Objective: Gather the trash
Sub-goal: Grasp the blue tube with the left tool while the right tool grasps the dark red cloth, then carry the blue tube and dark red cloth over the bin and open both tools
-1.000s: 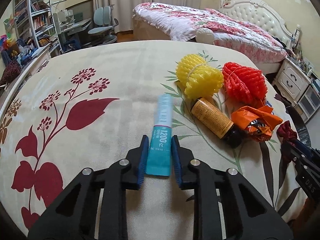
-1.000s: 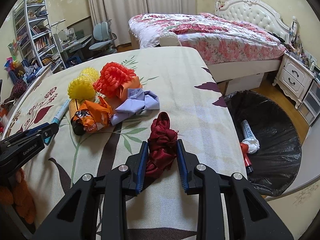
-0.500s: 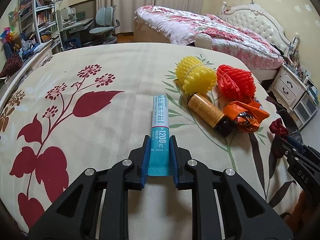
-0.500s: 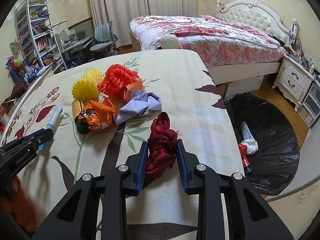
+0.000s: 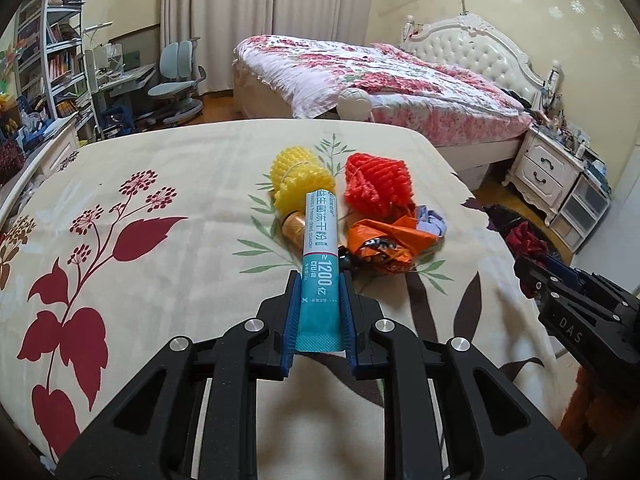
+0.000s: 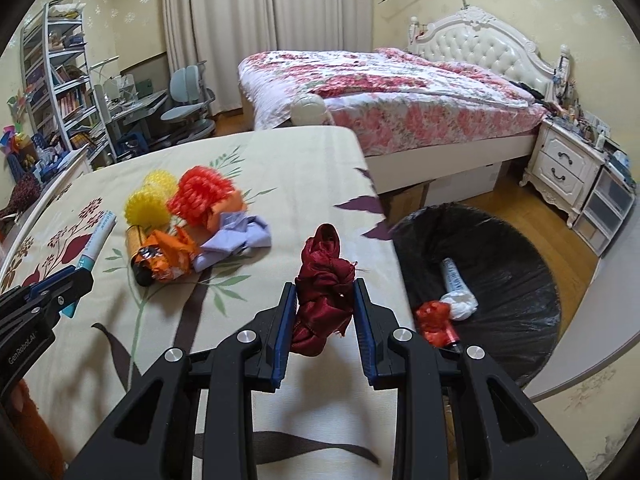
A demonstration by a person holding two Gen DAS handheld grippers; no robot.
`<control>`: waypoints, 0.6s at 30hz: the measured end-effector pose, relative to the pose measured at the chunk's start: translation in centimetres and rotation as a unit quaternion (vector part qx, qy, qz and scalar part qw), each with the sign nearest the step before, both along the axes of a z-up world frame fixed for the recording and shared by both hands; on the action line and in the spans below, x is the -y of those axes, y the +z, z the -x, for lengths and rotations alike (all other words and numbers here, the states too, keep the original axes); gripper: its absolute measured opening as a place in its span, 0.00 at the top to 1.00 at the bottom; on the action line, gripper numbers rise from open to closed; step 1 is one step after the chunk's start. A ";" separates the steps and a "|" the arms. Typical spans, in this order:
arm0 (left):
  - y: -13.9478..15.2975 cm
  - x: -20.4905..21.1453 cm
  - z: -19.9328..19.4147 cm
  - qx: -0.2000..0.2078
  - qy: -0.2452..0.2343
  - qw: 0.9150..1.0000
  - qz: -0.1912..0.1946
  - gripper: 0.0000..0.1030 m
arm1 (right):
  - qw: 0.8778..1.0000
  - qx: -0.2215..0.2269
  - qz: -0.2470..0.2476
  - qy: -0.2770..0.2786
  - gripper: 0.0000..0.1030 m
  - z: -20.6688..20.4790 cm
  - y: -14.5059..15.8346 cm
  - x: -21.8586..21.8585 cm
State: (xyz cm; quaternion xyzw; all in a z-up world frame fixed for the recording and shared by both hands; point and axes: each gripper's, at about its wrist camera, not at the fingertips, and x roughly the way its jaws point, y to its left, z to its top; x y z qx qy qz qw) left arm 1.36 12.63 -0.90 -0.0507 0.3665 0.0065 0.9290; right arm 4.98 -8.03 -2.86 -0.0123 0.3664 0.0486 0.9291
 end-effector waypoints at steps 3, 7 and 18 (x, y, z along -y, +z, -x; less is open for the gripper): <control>0.5 1.4 -0.4 0.009 -0.014 1.000 -0.004 0.82 | 1.000 0.006 0.003 -0.020 0.72 -0.1 0.3 1.6; 1.1 3.9 -1.1 0.022 -0.038 0.999 -0.011 0.82 | 0.999 0.013 0.001 -0.049 0.71 -0.5 0.7 4.0; 1.3 11.5 -4.6 0.034 -0.101 0.994 -0.028 0.82 | 0.992 0.023 0.005 -0.121 0.72 -1.7 0.7 10.1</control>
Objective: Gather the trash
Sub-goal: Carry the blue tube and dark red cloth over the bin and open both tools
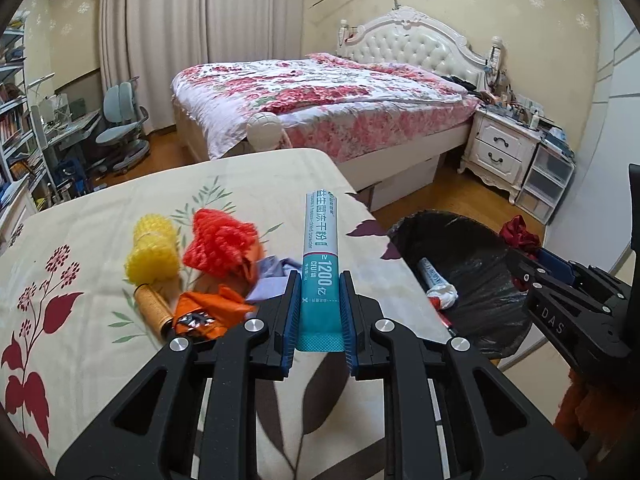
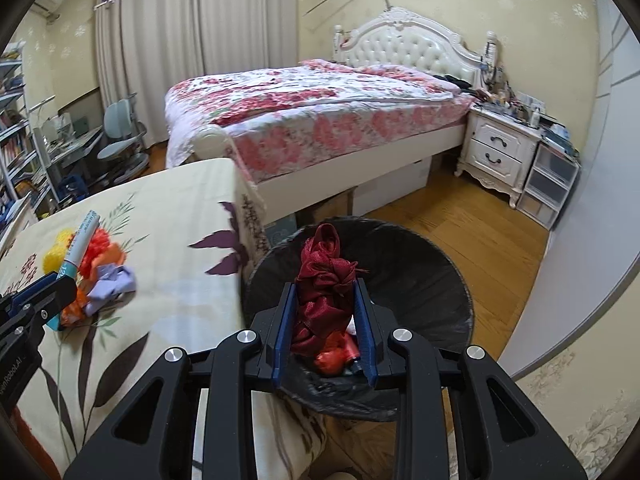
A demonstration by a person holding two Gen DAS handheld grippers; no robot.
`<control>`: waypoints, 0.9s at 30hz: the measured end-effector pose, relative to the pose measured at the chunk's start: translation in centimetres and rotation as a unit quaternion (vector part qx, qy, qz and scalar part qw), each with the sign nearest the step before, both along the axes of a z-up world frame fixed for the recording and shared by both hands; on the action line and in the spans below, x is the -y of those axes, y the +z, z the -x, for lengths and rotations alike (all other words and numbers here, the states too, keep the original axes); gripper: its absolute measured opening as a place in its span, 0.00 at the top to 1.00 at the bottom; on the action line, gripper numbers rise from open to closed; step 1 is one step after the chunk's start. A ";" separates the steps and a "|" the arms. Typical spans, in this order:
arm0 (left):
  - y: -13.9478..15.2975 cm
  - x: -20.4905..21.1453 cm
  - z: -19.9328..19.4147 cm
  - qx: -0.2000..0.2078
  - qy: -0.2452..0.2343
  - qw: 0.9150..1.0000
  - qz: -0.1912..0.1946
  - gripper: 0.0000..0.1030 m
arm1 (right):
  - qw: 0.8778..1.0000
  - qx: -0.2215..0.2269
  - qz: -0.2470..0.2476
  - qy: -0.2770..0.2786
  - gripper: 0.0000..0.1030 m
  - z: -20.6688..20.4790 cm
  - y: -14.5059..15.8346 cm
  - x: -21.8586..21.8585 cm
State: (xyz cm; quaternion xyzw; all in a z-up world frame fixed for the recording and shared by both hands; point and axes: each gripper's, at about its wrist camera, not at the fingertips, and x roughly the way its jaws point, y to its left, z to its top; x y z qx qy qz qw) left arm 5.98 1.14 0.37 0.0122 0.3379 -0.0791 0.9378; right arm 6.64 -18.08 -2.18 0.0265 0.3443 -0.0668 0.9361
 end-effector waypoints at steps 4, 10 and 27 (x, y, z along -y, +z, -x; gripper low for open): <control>-0.3 2.7 -1.0 -0.002 -0.020 1.000 -0.007 0.82 | 1.000 -0.003 -0.005 -0.019 0.72 -0.5 -0.5 1.7; -0.9 6.2 -2.8 -0.008 -0.043 0.999 -0.016 0.82 | 0.999 -0.007 -0.010 -0.043 0.72 -1.3 -1.3 3.6; -3.6 11.4 -6.3 -0.028 -0.066 0.996 -0.048 0.82 | 0.997 -0.012 -0.012 -0.080 0.72 -3.5 -2.6 6.1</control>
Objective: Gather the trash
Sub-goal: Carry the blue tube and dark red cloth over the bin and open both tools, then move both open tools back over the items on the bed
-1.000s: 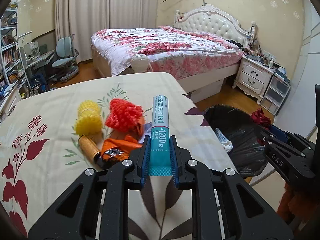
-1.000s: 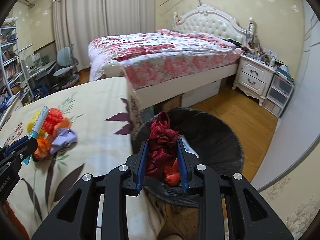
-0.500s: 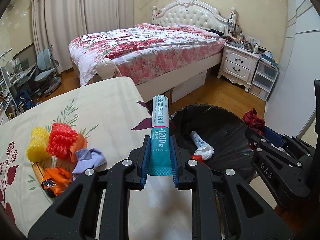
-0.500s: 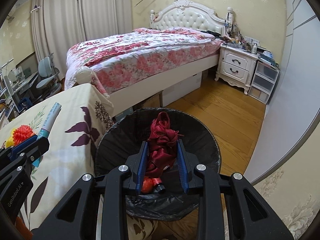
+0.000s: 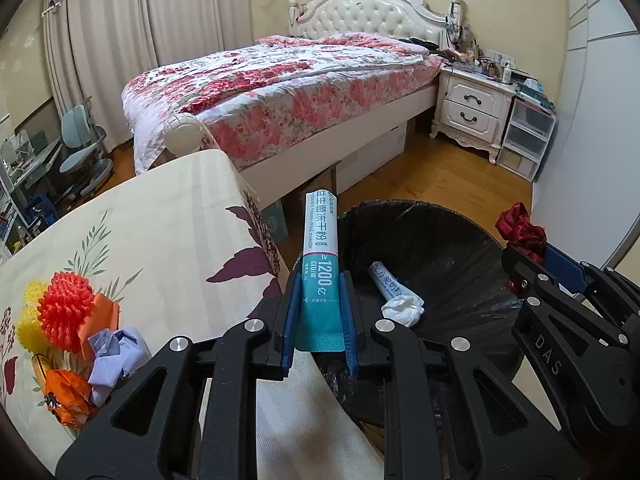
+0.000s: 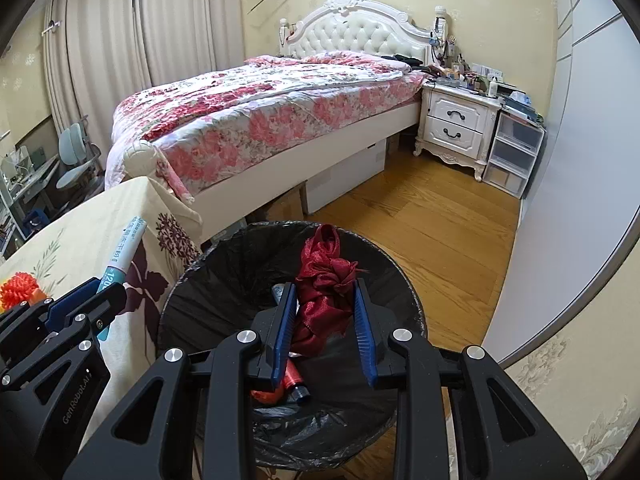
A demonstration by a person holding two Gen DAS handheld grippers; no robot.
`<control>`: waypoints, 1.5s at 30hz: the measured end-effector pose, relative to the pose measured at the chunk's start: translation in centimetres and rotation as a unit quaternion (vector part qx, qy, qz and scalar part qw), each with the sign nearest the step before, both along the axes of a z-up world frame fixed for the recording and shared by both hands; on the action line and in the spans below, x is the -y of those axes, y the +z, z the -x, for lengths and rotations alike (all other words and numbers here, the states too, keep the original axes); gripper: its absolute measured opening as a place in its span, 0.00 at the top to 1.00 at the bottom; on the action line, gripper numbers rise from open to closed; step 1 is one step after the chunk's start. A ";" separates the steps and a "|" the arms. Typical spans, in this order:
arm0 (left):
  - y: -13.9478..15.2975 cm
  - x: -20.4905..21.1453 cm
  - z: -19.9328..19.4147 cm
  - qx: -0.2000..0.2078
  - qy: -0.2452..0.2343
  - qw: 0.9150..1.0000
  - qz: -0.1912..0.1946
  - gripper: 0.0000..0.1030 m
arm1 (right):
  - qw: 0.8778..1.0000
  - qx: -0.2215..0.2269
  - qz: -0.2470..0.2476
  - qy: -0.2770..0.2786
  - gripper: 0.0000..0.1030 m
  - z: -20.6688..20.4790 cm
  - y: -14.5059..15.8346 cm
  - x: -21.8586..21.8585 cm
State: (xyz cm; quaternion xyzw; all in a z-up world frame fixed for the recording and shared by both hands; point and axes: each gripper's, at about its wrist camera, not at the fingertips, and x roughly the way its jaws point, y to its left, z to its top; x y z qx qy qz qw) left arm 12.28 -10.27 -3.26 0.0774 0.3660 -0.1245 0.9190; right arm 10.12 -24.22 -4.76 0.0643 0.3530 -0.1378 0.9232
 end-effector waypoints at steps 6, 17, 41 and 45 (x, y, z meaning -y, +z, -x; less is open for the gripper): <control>-0.9 0.7 -0.7 -0.012 0.000 1.000 -0.005 0.82 | 1.000 -0.006 -0.005 -0.007 0.72 -0.6 -0.6 0.5; -1.4 1.4 -1.8 -0.023 -0.003 1.000 -0.006 0.60 | 1.000 -0.007 -0.002 -0.022 0.65 -0.7 -0.9 1.1; 1.5 -2.9 2.2 0.027 0.049 0.998 -0.025 0.19 | 1.000 0.003 0.002 -0.014 0.30 1.3 0.4 -0.4; 2.0 -4.7 3.3 0.027 0.061 0.998 -0.019 0.19 | 1.000 0.004 0.003 0.003 0.30 1.7 0.7 -1.8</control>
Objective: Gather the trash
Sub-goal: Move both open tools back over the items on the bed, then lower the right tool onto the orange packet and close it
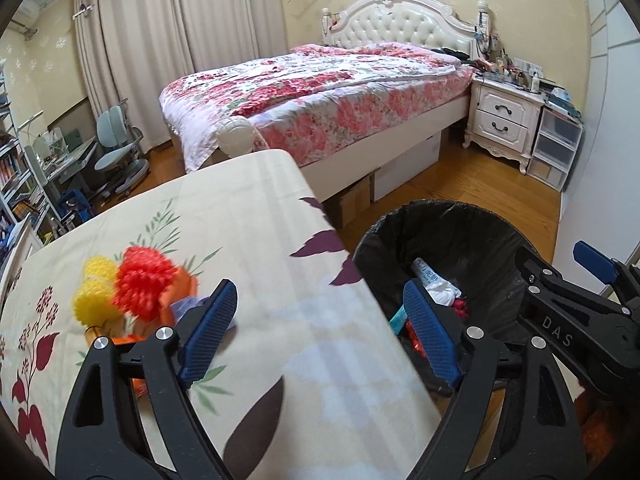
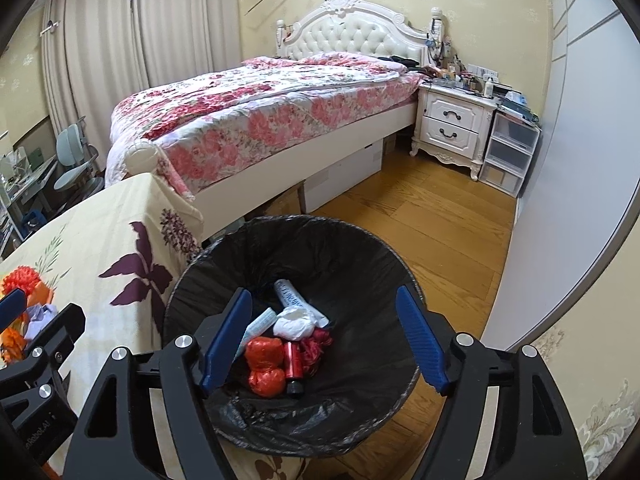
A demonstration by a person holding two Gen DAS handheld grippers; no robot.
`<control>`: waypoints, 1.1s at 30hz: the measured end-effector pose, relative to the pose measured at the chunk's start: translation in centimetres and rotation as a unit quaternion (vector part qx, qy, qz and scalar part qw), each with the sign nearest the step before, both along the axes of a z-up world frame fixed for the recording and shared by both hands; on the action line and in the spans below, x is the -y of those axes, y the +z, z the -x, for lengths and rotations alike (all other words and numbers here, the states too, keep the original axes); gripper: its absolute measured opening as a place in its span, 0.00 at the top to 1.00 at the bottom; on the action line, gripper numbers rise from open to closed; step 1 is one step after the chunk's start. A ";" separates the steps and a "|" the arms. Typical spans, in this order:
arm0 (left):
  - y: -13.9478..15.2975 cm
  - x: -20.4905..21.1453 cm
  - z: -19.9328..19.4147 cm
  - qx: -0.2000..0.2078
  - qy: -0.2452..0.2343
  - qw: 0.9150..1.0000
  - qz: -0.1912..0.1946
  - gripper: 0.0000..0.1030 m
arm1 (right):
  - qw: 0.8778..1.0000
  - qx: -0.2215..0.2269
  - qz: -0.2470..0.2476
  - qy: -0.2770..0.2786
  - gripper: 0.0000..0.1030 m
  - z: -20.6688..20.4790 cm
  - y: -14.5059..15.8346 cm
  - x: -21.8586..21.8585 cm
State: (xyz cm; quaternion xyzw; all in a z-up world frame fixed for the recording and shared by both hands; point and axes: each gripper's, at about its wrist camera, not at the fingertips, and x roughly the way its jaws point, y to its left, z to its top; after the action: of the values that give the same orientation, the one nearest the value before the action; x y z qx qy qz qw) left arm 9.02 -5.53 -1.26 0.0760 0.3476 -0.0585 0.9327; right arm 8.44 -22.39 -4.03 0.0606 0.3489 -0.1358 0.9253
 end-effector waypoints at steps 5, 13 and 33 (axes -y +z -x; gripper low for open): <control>0.5 -3.0 1.3 0.004 0.024 1.000 0.005 0.19 | 1.000 0.002 -0.002 0.026 0.30 0.3 0.4 -2.2; 0.6 -9.9 3.8 0.000 0.092 0.996 0.005 0.19 | 0.997 0.001 -0.006 0.076 0.29 0.8 0.7 -6.4; -1.0 -24.7 8.2 -0.020 0.239 0.971 0.006 0.19 | 0.971 -0.004 -0.008 0.238 0.29 1.3 2.0 -20.0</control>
State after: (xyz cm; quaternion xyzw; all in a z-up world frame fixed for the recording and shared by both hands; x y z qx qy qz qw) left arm 0.82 19.14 -2.28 -0.0163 0.3740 0.1629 0.9129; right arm 7.11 -2.40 -1.98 -0.0176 0.3577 0.0908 0.9293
